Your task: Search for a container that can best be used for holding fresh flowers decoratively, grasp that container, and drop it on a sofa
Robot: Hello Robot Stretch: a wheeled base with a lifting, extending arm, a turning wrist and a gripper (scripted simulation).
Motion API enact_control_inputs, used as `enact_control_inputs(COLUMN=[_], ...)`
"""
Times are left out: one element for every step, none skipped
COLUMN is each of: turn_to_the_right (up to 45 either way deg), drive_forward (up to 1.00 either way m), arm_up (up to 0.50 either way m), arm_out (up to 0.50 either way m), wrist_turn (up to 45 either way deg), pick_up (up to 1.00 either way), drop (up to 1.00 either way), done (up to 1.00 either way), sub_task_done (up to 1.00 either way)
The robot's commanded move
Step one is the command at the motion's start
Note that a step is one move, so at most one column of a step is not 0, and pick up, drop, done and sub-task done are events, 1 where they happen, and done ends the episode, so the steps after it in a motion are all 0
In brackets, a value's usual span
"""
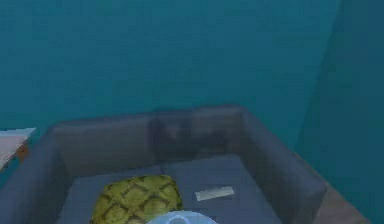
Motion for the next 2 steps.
enact_control_inputs(turn_to_the_right=[0.0,-45.0], drive_forward=[0.2,0.0], arm_up=[0.0,0.0], arm_out=[0.0,0.0], wrist_turn=[0.0,0.0], pick_up=[0.0,0.0], drop=[0.0,0.0], done=[0.0,0.0], sub_task_done=[0.0,0.0])
